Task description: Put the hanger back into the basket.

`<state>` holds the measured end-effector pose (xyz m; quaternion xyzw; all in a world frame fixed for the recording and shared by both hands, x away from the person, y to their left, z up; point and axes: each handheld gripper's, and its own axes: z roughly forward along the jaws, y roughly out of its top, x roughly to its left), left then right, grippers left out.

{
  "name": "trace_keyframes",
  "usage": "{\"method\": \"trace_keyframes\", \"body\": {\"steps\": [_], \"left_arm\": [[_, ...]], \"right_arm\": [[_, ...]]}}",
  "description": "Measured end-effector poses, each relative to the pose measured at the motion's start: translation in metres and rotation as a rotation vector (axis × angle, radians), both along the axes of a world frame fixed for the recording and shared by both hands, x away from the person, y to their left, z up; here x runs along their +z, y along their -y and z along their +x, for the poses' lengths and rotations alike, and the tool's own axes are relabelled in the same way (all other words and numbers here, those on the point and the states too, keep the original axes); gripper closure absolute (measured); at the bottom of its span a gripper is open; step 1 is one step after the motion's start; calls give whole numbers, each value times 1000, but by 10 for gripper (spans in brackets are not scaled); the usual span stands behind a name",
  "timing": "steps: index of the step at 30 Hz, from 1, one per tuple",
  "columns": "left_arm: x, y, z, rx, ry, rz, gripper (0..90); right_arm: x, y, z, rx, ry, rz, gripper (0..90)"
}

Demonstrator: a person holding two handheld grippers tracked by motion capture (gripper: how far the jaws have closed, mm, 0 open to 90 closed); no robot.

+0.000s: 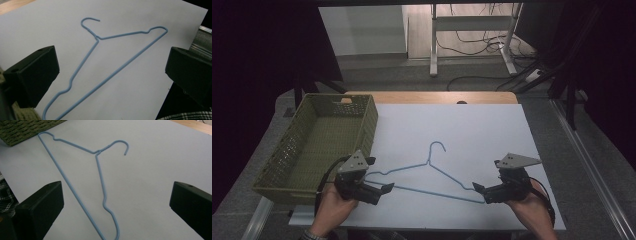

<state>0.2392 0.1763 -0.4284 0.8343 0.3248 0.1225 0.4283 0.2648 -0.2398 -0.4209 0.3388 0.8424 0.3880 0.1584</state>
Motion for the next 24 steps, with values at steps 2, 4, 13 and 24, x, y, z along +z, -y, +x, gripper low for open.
{"method": "trace_keyframes", "body": {"steps": [2, 4, 13, 24], "left_arm": [[-1, 5, 3, -4, -3, 5, 0], [-4, 11, 8, -12, -10, 12, 0], [-11, 34, 27, -30, -28, 18, 0], [-36, 51, 50, -25, -67, 29, 0]], "right_arm": [[0, -3, 2, 7, -7, -5, 0], [-1, -5, 4, 8, -10, -3, 0], [-5, -24, 18, 24, -30, -29, 0], [-18, -58, 43, 99, -65, -90, 0]]}}
